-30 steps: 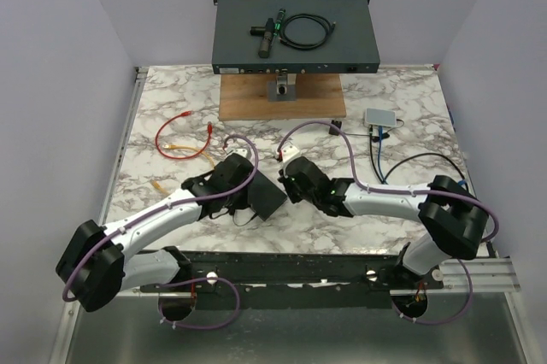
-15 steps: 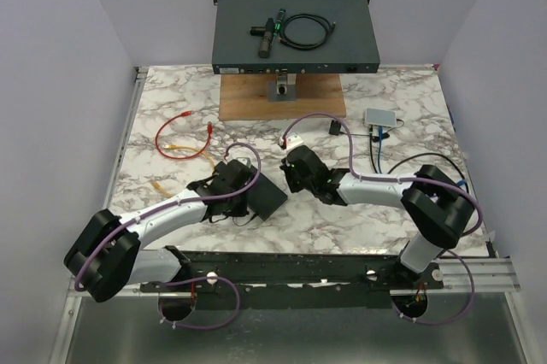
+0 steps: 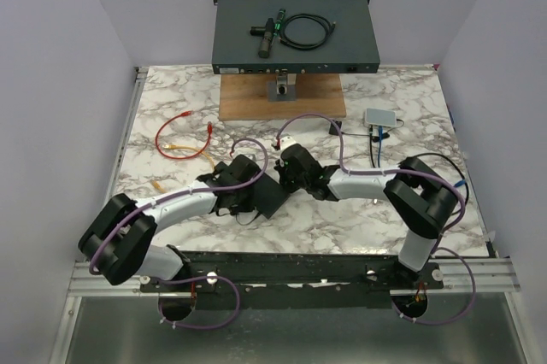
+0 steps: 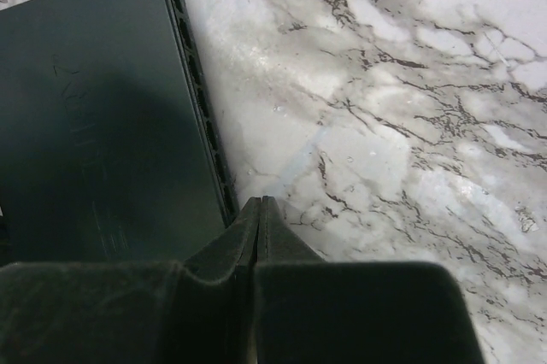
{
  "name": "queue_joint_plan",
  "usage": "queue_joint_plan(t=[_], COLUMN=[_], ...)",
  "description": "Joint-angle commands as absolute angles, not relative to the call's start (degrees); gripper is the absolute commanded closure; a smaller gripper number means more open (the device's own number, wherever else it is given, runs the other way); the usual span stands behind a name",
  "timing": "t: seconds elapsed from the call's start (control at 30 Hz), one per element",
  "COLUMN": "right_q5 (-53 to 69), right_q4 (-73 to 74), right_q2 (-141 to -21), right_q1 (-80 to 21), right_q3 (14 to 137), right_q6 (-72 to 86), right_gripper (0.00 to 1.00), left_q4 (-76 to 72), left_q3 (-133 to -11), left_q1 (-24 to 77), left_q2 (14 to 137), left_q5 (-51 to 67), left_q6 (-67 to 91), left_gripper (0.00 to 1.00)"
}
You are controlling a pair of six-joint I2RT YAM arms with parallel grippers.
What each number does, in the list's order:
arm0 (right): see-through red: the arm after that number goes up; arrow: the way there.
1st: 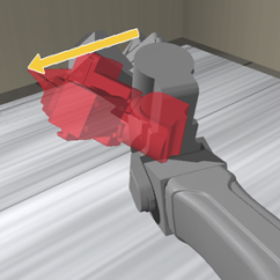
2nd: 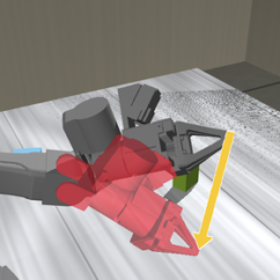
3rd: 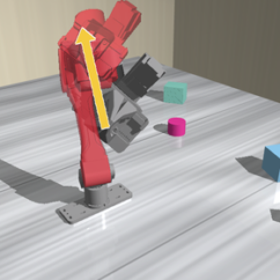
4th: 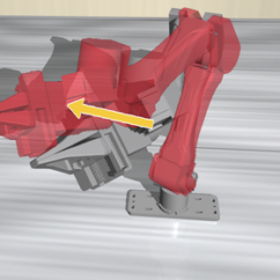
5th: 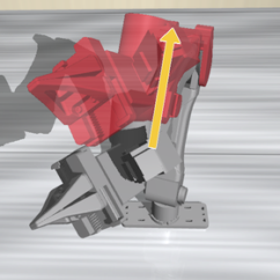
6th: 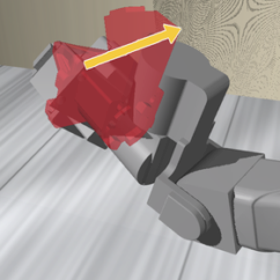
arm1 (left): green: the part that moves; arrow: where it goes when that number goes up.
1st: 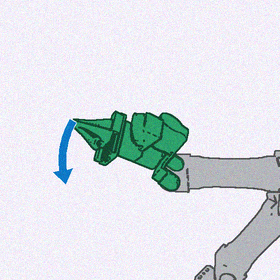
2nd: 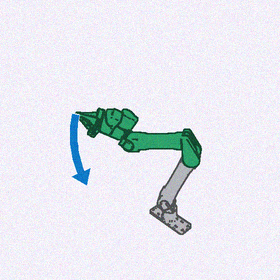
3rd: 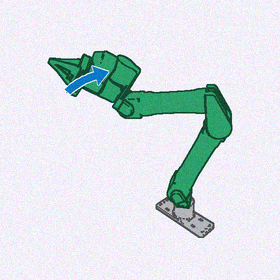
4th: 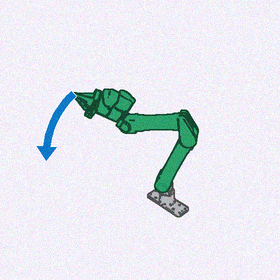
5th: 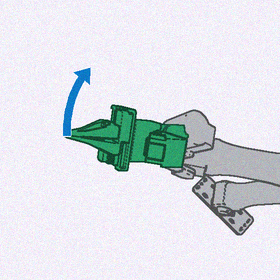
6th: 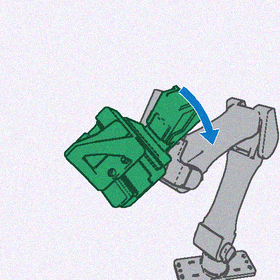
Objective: Insert the plug into the switch port
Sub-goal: Move the switch port to the center of the board.
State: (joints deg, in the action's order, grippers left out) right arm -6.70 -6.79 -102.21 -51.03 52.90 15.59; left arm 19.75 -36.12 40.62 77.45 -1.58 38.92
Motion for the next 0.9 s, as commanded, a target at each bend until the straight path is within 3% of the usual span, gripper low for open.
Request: queue_joint_plan(t=[0.0, 0.87], right_q5=[-3.7, 1.3], right_q4=[-6.1, -7.5], right_q2=[-102.5, -87.7], right_q1=[-50.9, -50.9], right_q3=[52.4, 37.8], right_q6=[16.5, 23.9], right_gripper=[0.99, 0.99], left_q4=[19.5, 15.7], left_q3=[-38.2, -49.5], left_q1=[40.5, 43.5], left_q2=[80.7, 88.3], left_q5=[-1.4, 7.0], left_q6=[38.6, 27.9], left_gripper=[1.0, 1.0])
